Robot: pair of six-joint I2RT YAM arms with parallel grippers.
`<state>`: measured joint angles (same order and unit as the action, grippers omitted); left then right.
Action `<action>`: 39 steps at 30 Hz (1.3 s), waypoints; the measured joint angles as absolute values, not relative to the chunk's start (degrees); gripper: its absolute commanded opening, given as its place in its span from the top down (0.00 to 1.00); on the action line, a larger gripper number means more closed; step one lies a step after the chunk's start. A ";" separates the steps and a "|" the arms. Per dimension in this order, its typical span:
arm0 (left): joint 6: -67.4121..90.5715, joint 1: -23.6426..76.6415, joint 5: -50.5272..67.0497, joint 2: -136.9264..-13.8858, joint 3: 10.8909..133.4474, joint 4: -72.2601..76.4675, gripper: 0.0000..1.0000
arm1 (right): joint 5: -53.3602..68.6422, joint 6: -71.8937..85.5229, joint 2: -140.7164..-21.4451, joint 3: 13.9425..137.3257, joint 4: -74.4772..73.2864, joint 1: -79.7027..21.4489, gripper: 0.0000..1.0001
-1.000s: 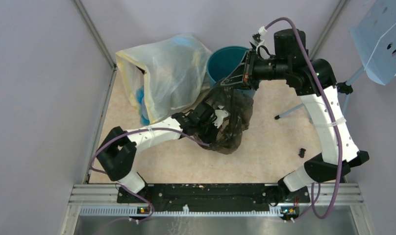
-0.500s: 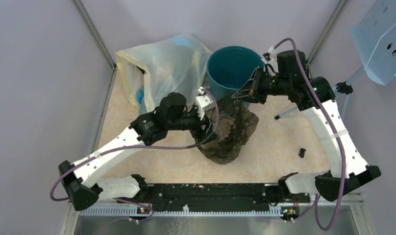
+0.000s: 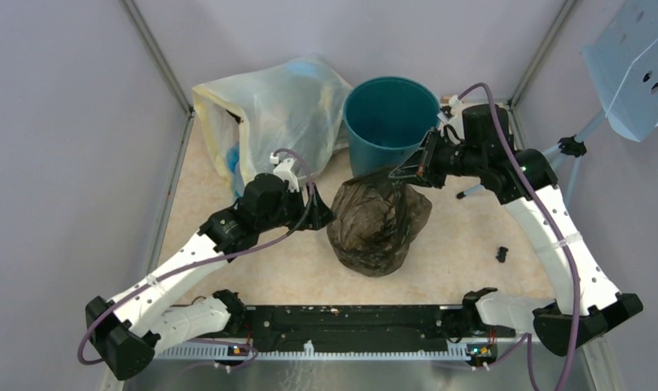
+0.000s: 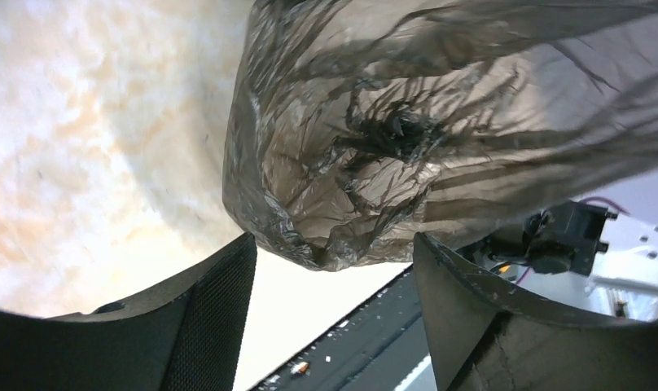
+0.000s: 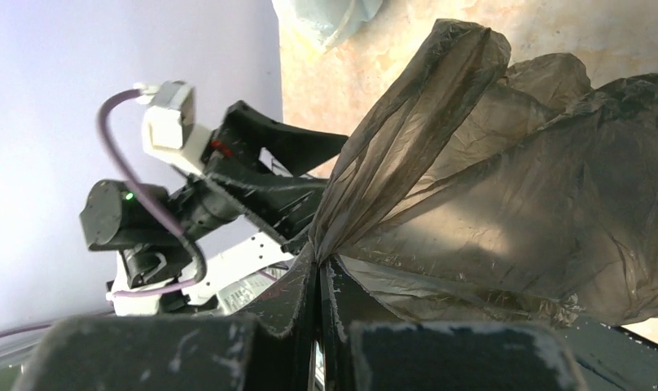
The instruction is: Put the trash bags into the trash bin
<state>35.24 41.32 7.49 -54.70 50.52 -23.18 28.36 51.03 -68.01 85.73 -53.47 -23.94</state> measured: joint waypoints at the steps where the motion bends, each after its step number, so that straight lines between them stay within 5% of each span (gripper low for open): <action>1: 37.19 41.15 7.20 -55.48 50.37 -23.94 0.20 | 28.25 51.03 -67.79 85.73 -53.25 -23.94 1.00; 6: 42.63 40.93 8.78 -60.38 50.30 -24.80 0.14 | 28.08 51.00 -66.76 85.45 -53.08 -23.94 1.00; 10: 43.72 40.95 10.33 -65.63 50.30 -24.91 0.19 | 28.08 50.98 -66.50 85.01 -53.12 -23.94 1.00; 20: 43.48 40.80 6.15 -77.32 50.74 -25.08 0.60 | 27.05 49.58 -65.45 83.59 -53.52 -23.94 1.00; 25: 41.82 38.74 3.29 -79.99 51.33 -27.75 1.00 | 21.41 46.83 -63.59 81.69 -57.08 -23.94 1.00; 27: 40.60 37.89 2.50 -79.99 51.83 -29.08 1.00 | 18.41 45.87 -62.63 80.95 -58.87 -23.94 1.00; 39: 34.37 37.15 13.15 -76.07 66.89 -38.06 1.00 | 8.23 34.85 -60.29 76.86 -62.15 -23.88 0.44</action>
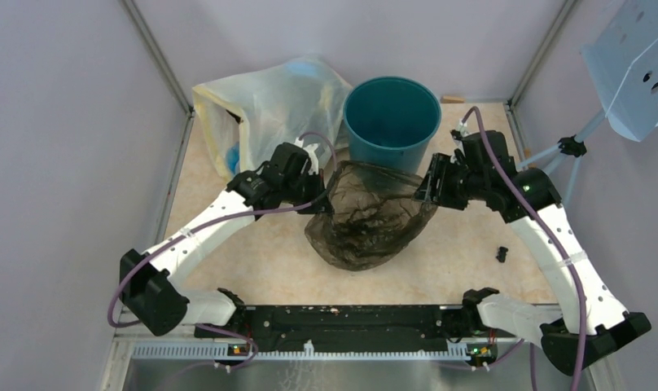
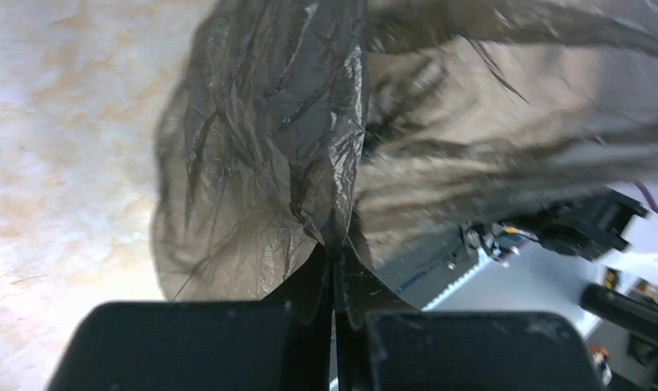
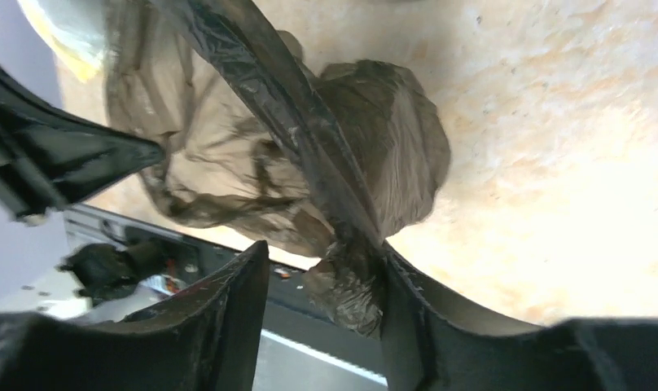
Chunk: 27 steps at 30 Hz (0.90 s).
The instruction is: Put the trash bags into the trash bin
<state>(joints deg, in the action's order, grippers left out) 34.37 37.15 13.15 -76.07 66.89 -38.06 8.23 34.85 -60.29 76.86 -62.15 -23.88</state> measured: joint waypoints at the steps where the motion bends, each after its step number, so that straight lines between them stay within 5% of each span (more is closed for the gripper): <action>1: 34.57 36.99 14.79 -75.70 67.20 -37.93 1.00 | 8.03 33.52 -60.75 76.88 -62.13 -23.88 0.41; 9: 38.59 34.41 24.62 -75.64 67.33 -36.82 1.00 | 2.15 24.71 -62.19 82.65 -61.80 -25.87 0.39; 14: 41.54 33.82 29.69 -76.25 67.29 -34.28 1.00 | -6.33 22.02 -63.68 87.22 -57.39 -36.95 0.39; 27: 43.53 32.08 34.09 -77.14 67.18 -33.87 1.00 | -35.20 28.49 -64.82 77.97 -51.86 -49.15 0.29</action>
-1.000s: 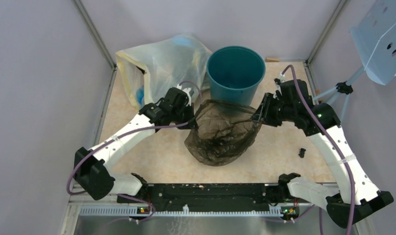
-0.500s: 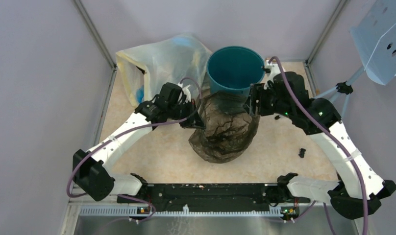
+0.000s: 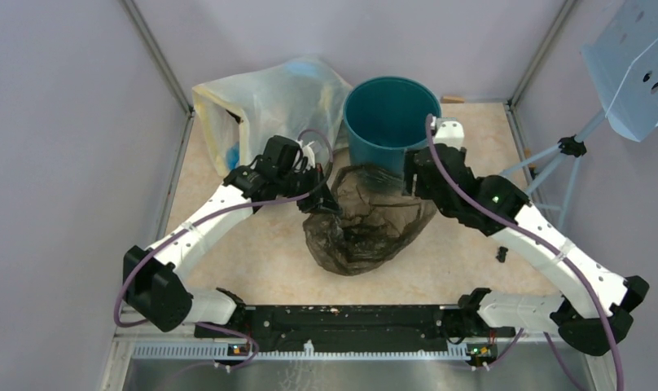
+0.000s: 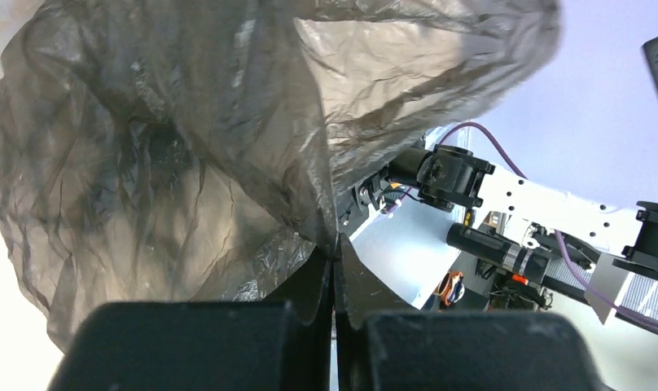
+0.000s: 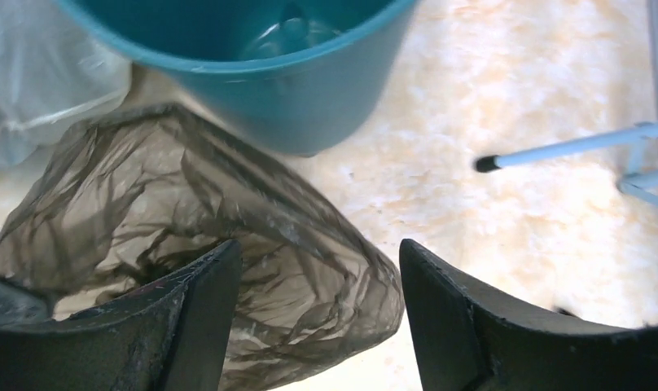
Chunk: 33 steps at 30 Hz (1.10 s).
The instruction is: Put the trash bags into the trash bin
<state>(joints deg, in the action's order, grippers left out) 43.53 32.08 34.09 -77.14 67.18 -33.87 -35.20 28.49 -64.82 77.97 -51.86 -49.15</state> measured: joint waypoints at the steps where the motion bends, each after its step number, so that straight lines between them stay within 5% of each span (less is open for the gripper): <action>1: 43.51 31.94 34.06 -77.14 67.18 -34.26 1.00 | -36.62 28.84 -64.27 77.84 -52.71 -48.31 0.29; 6: 43.13 31.48 34.06 -77.10 67.16 -35.31 1.00 | -35.77 27.14 -58.35 76.49 -54.00 -45.12 0.40; 9: 42.96 31.33 34.17 -77.10 67.07 -35.83 1.00 | -30.06 25.52 -56.07 76.49 -52.66 -45.34 0.62; 11: 42.94 31.20 34.57 -77.10 66.96 -36.12 1.00 | -26.81 25.02 -55.59 75.37 -50.06 -46.96 1.00; 19: 42.72 30.59 35.14 -77.10 66.96 -36.86 1.00 | -20.82 18.50 -56.93 54.02 -25.63 -61.93 1.00; 33: 43.20 30.09 38.17 -79.09 66.98 -37.82 1.00 | -11.46 2.61 -66.26 26.87 16.23 -62.87 1.00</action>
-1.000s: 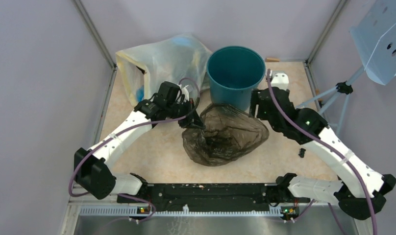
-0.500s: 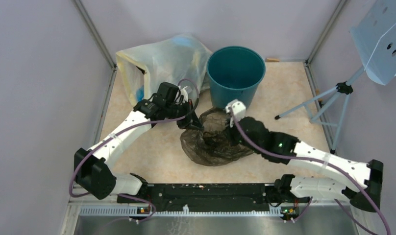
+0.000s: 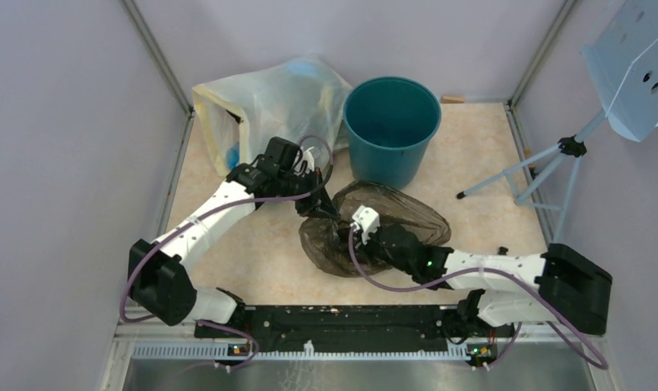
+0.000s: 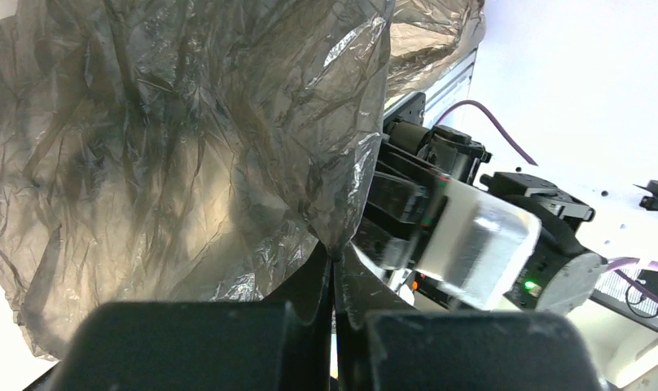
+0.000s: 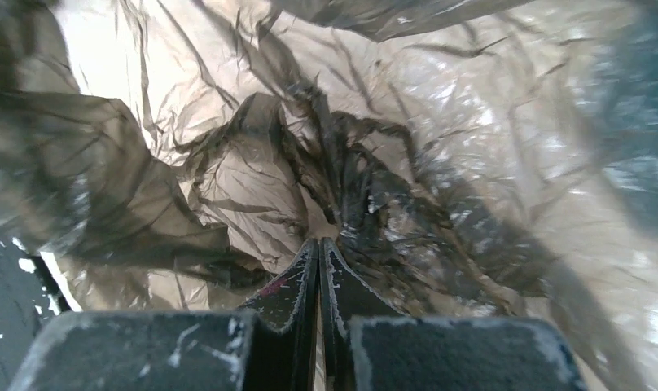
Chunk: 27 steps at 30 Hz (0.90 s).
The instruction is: Put the trash bags into the trash bin
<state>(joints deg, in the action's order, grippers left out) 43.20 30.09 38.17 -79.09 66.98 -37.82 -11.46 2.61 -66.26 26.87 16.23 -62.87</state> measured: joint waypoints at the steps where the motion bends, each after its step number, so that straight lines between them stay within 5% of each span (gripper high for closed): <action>1: 43.20 30.09 38.33 -79.35 66.98 -37.85 1.00 | -10.59 2.46 -68.25 26.50 17.54 -62.70 1.00; 14: 44.53 30.04 42.81 -79.75 74.43 -40.84 1.00 | -3.64 6.15 -86.94 26.61 34.44 -59.86 1.00; 27: 44.82 30.04 52.64 -78.74 83.11 -46.41 1.00 | 1.21 15.31 -90.39 26.70 37.65 -54.33 1.00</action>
